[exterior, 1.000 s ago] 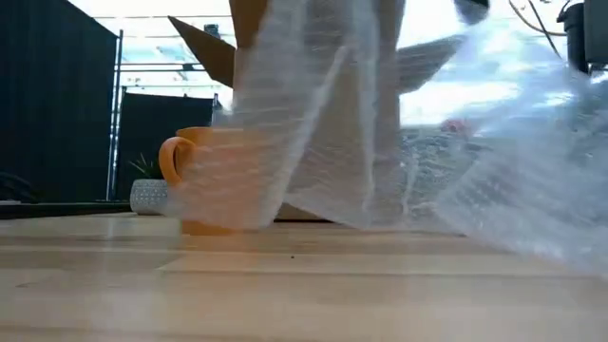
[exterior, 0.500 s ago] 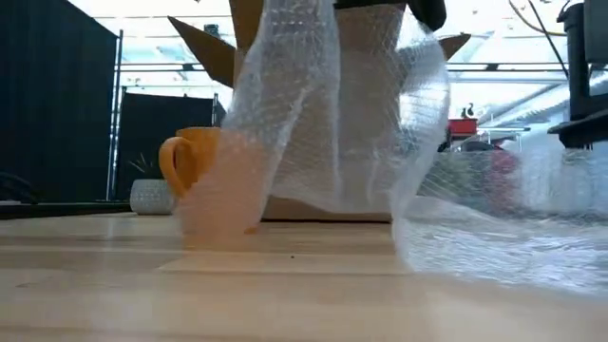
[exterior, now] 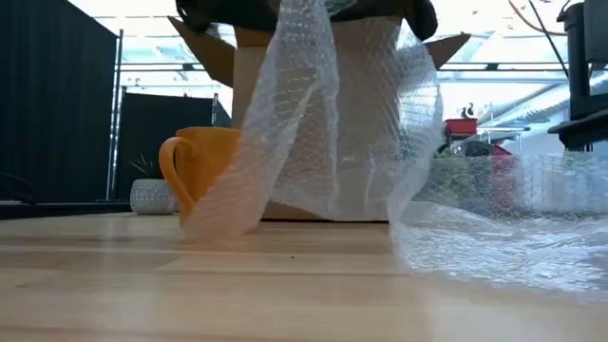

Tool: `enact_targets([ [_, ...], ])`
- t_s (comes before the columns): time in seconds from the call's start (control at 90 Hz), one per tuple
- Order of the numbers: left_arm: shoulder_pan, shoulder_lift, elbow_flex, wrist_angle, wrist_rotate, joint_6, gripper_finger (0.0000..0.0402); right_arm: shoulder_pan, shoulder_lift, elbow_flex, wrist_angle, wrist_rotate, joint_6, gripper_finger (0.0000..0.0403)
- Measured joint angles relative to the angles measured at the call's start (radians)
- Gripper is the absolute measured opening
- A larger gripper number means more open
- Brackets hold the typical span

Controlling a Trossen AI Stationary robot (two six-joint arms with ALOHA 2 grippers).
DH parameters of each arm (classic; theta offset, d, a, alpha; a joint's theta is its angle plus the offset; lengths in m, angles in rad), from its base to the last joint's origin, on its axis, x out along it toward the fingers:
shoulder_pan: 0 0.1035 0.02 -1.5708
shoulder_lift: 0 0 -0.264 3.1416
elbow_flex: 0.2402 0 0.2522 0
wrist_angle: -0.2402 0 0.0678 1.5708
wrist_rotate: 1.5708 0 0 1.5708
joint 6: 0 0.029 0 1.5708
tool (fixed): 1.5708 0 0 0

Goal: Wrap mug
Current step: Wrap the orange mug with transparent bubble wrap

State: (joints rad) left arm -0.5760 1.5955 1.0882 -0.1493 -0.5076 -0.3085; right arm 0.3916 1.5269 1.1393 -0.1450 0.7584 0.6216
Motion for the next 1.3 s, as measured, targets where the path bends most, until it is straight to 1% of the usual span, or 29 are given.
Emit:
enact_targets([
  [0.156, -0.031, -0.005, 0.000, 0.010, -0.149, -0.022, 0.0182, 0.000, 0.000, 0.000, -0.001, -0.001, -0.002, 0.0045],
  [0.311, -0.016, 0.037, 0.000, 0.100, -0.175, -0.053, 0.0182, 0.000, 0.000, 0.000, -0.001, -0.001, 0.006, 0.0045],
  [0.389, -0.004, 0.063, 0.000, 0.142, -0.225, -0.059, 0.0182, 0.000, 0.000, 0.000, -0.001, -0.001, 0.011, 0.0045],
  [0.478, 0.008, 0.074, 0.000, 0.132, -0.298, -0.074, 0.0182, 0.000, 0.000, 0.000, -0.002, -0.002, 0.013, 0.0045],
  [0.533, 0.019, 0.074, 0.000, 0.132, -0.324, -0.077, 0.0180, 0.003, 0.000, 0.000, -0.001, -0.010, 0.010, 0.0045],
  [0.6, 0.028, 0.074, 0.000, 0.131, -0.328, -0.075, 0.0165, 0.003, 0.000, 0.000, -0.002, -0.045, -0.024, 0.0045],
  [0.644, 0.029, 0.074, 0.000, 0.127, -0.327, -0.075, 0.0142, 0.005, 0.000, 0.000, -0.002, -0.084, -0.053, 0.0045],
  [0.689, 0.028, 0.073, 0.000, 0.122, -0.319, -0.074, 0.0108, 0.009, -0.002, 0.000, -0.002, -0.132, -0.070, 0.0045],
  [0.756, 0.026, 0.072, 0.000, 0.106, -0.305, -0.072, 0.0042, 0.016, -0.011, 0.000, -0.006, -0.204, -0.085, 0.0045],
  [0.811, 0.026, 0.072, 0.000, 0.097, -0.293, -0.069, 0.0015, 0.022, -0.026, 0.000, -0.014, -0.267, -0.091, 0.0045],
  [0.944, 0.013, 0.060, 0.000, 0.061, -0.278, -0.051, 0.0003, 0.053, -0.078, 0.000, -0.057, -0.444, -0.088, 0.0045],
  [1.033, -0.006, 0.039, 0.000, 0.050, -0.276, -0.048, 0.0001, 0.095, -0.107, 0.000, -0.118, -0.527, -0.026, 0.0045],
  [1.133, -0.025, 0.010, 0.000, 0.038, -0.274, -0.043, 0.0000, 0.156, -0.110, 0.000, -0.222, -0.548, 0.069, 0.0045],
  [1.3, -0.040, -0.021, 0.000, 0.013, -0.274, -0.043, 0.0000, 0.240, -0.035, -0.041, -0.320, -0.501, 0.209, 0.0045],
])
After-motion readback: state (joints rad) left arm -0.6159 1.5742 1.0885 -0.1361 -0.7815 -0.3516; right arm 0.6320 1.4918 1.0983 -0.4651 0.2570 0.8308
